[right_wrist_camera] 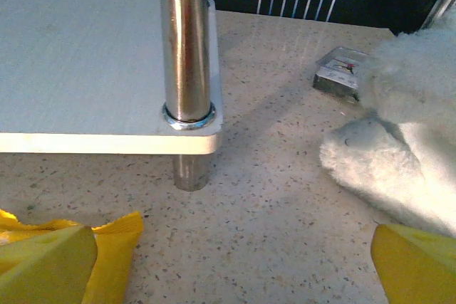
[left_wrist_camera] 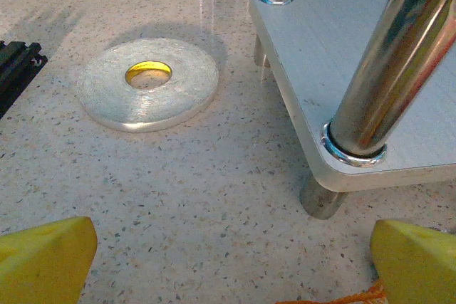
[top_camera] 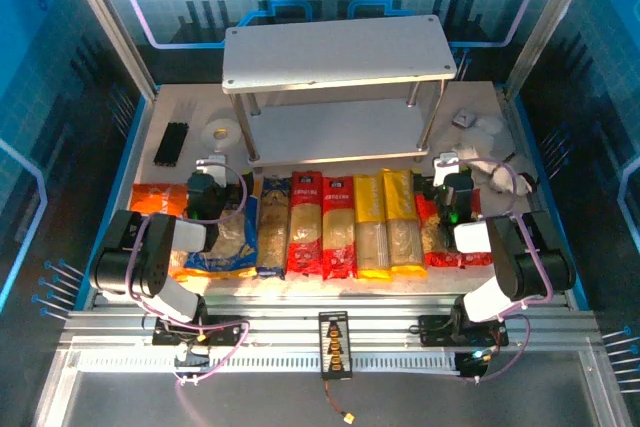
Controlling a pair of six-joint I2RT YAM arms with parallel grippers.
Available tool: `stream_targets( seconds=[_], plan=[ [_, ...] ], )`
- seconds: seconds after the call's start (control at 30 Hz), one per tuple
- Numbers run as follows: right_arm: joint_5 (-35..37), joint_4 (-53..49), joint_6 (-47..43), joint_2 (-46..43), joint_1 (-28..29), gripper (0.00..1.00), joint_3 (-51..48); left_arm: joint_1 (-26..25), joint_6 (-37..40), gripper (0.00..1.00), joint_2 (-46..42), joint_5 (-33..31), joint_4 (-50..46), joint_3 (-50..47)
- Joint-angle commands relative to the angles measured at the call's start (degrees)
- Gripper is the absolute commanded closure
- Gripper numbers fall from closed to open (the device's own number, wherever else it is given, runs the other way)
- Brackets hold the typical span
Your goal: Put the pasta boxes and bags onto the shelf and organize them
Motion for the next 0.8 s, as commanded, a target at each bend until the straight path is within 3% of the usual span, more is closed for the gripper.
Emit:
stream_targets(
  seconds=[0.0,0.63,0.77],
  plan=[
    [-4.6,0.0,-1.1,0.3,0.0,0.00,1.0,0.7,-0.7,0.00,-0.3,1.1,0.2,1.2],
    [-12.1,-2.7,-0.8,0.1,-2.5,0.00,2.2,1.3,-1.1,0.01,-0.4,2.6,-0.5,1.5],
    [-9.0,-4.5,0.6,-1.1,-2.7,0.00,2.8,1.4,-0.2,0.12,-3.5,5.1,-7.3,3.9]
  ],
)
